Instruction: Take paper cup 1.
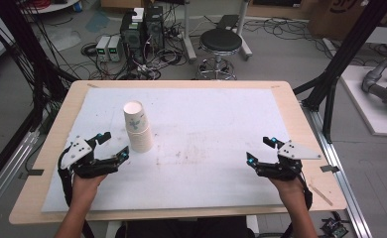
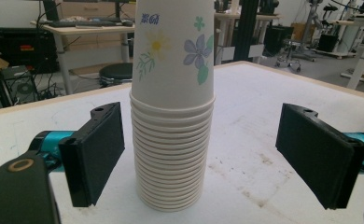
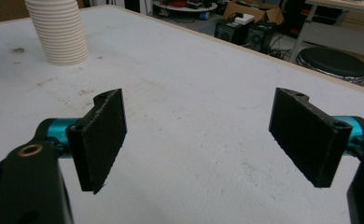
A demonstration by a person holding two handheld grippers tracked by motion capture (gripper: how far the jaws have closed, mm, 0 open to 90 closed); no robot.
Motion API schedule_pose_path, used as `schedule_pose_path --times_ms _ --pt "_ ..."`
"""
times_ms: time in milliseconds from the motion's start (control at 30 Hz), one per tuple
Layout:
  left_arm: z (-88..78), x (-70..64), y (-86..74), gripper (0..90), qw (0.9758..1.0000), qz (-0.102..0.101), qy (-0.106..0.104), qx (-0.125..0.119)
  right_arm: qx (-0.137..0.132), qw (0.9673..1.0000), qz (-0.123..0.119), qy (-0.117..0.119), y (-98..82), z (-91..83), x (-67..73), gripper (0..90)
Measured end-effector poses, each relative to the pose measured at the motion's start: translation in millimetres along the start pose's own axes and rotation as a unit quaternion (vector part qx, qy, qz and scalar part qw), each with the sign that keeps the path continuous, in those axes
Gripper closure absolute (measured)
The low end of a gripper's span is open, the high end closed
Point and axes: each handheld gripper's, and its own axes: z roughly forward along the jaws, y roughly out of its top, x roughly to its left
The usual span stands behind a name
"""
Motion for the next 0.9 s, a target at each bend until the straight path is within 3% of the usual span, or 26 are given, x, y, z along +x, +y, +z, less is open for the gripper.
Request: schedule_pose_path --times_ms 500,900 --pt "-6.3 -1.2 -2.4 15.2 0.9999 -0.007 0.007 0.001 -0.010 0.9999 -0.001 0.011 1.7 3.1 -0.6 19.4" --pt "-3.9 -4.5 2.7 15.2 0.9999 -0.001 -0.006 0.009 0.006 0.9997 -0.009 0.023 1.8 7.9 6.8 19.4"
